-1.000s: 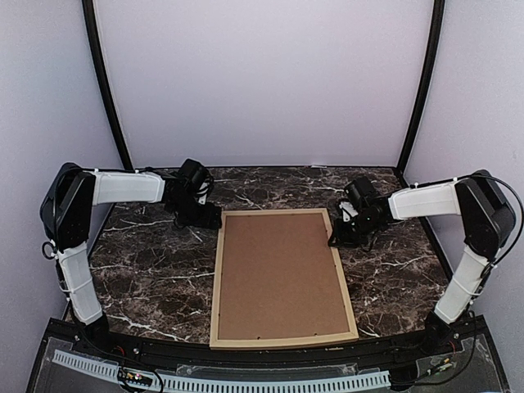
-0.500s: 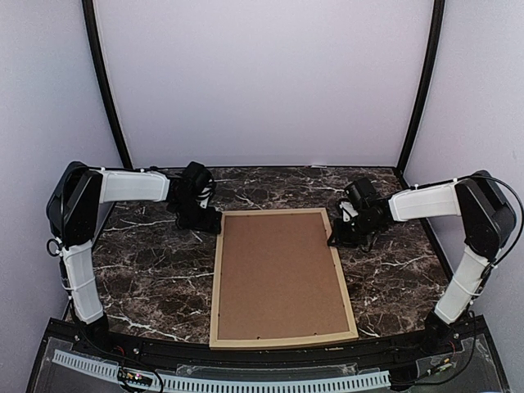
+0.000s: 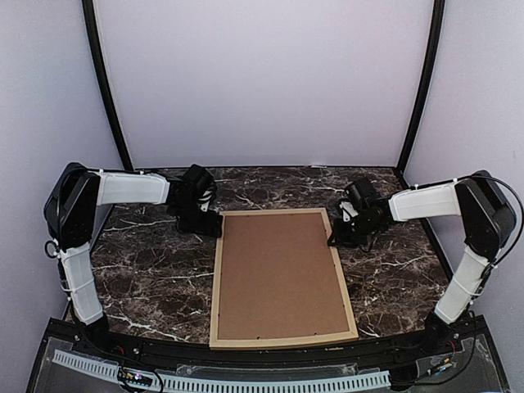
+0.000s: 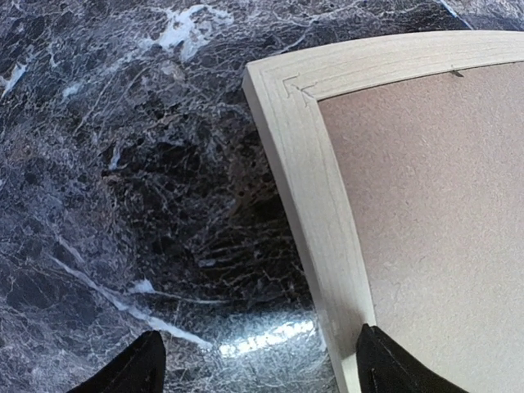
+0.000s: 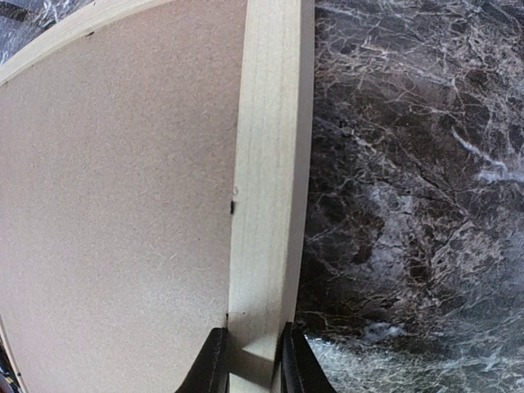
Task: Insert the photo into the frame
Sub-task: Press the fastener onto the backboard.
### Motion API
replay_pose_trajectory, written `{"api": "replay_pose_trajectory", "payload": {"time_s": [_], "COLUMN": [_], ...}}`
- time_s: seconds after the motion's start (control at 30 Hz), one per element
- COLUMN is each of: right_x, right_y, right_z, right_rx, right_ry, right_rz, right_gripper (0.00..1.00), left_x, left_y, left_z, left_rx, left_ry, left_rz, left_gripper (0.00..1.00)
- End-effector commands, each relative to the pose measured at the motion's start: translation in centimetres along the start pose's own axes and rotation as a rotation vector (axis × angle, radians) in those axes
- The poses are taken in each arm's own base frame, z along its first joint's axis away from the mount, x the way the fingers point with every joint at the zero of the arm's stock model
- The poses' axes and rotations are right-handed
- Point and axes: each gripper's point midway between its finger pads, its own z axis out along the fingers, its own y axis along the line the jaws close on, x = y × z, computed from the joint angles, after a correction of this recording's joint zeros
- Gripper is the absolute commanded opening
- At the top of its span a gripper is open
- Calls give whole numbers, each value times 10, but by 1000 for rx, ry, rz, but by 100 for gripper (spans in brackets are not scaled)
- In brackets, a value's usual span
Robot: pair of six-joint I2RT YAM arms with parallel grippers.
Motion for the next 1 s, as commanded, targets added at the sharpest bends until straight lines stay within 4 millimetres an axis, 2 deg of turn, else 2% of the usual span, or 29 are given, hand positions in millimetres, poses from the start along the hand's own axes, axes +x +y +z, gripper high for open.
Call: {"api": "replay_pose_trajectory", "payload": {"time_s": [0.0,0.17,0.63,0.97], "right_x": [12,12,15,15], "right_y": [-5,-4,-5,-4], "right_z": [12,12,11,11], "right_rx": [12,10,6,1], "right_ry": [42,41,43,44], "right_rz": [2,2,4,4], "right_gripper": [11,11,11,11], "left_x": [25,32,31,38], "left_y": [1,-9,-8,-17], "left_z": [-6,0,12,24], "left_rx": [-9,37,23,46], "left_ry": [62,82,100,132], "left_rz": [4,2,-13,-7], "left_gripper": [83,83,82,81]}}
